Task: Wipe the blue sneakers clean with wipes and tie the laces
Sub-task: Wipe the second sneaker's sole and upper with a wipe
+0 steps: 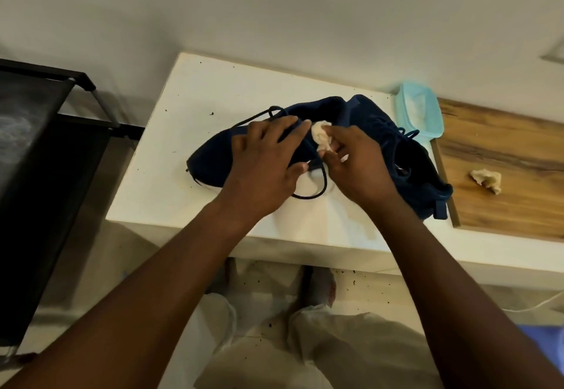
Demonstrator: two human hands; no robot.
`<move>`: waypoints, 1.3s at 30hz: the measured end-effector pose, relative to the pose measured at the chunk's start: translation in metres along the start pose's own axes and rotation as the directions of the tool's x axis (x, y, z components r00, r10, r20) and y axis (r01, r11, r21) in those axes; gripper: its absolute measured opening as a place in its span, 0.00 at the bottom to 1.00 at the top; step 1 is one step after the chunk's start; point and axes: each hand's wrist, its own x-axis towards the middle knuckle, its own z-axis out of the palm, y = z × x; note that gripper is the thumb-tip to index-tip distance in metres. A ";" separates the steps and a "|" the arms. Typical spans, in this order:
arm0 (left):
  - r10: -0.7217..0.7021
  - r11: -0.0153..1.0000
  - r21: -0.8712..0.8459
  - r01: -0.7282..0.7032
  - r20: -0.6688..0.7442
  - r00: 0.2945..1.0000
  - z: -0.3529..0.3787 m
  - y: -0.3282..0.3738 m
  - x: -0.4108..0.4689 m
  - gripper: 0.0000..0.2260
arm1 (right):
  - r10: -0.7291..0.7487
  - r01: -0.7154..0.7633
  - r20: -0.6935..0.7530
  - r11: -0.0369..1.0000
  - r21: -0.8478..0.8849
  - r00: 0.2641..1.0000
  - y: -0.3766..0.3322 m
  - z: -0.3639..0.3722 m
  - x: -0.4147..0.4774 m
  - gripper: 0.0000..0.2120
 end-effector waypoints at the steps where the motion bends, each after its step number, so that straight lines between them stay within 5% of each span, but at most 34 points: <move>1: -0.059 0.998 0.028 0.059 0.018 0.998 0.002 0.001 0.002 0.29 | -0.003 0.003 0.021 1.000 -0.004 1.000 -0.003 -0.004 0.001 0.13; 5: -0.157 0.986 0.065 0.156 -0.003 0.988 -0.003 -0.001 0.005 0.27 | -0.053 0.068 0.182 0.995 -0.079 0.982 -0.029 -0.011 -0.001 0.03; 8: -0.123 0.986 -0.111 0.125 0.022 0.992 -0.012 -0.021 0.000 0.17 | -0.068 0.108 0.216 0.978 -0.181 0.974 -0.045 -0.008 -0.012 0.04; 12: -0.040 0.940 -0.336 0.063 0.075 0.996 -0.026 -0.038 -0.002 0.17 | -0.042 0.031 -0.044 0.973 -0.231 0.998 -0.024 -0.025 -0.014 0.11; 16: -0.025 0.927 -0.368 0.074 0.136 0.990 -0.034 -0.037 -0.002 0.19 | 0.138 -0.133 -0.174 0.990 0.036 0.975 0.005 -0.037 -0.013 0.12; 18: -0.048 0.932 -0.348 0.097 0.148 0.988 -0.038 -0.034 -0.006 0.24 | 0.119 -0.108 -0.066 0.983 0.149 0.991 0.006 -0.034 -0.014 0.13; 23: -0.141 0.968 -0.231 0.097 -0.182 0.973 -0.050 0.015 -0.017 0.21 | 0.111 -0.189 0.260 0.936 0.297 0.959 -0.009 -0.035 -0.018 0.12; 25: -0.157 0.942 -0.303 0.142 -0.028 0.987 -0.046 0.033 -0.019 0.10 | 0.111 -0.252 0.380 0.904 0.345 0.918 -0.010 -0.043 -0.022 0.09; 27: -0.189 0.955 -0.188 0.229 0.205 0.960 -0.036 0.046 -0.024 0.18 | 0.085 -0.300 0.504 0.882 0.364 0.860 -0.015 -0.049 -0.030 0.08; 30: -0.224 0.952 -0.151 0.267 0.254 0.941 -0.029 0.051 -0.029 0.20 | 0.049 -0.325 0.586 0.868 0.375 0.808 -0.022 -0.048 -0.043 0.08; 35: -0.360 0.793 -0.426 0.437 0.251 0.898 -0.032 0.056 -0.043 0.23 | 0.051 -0.491 0.642 0.691 0.530 0.765 -0.016 -0.048 -0.066 0.13; 39: -0.350 0.820 -0.394 0.414 0.226 0.909 -0.023 0.071 -0.058 0.26 | 0.266 -0.629 0.573 0.414 0.658 0.775 -0.012 -0.028 -0.091 0.14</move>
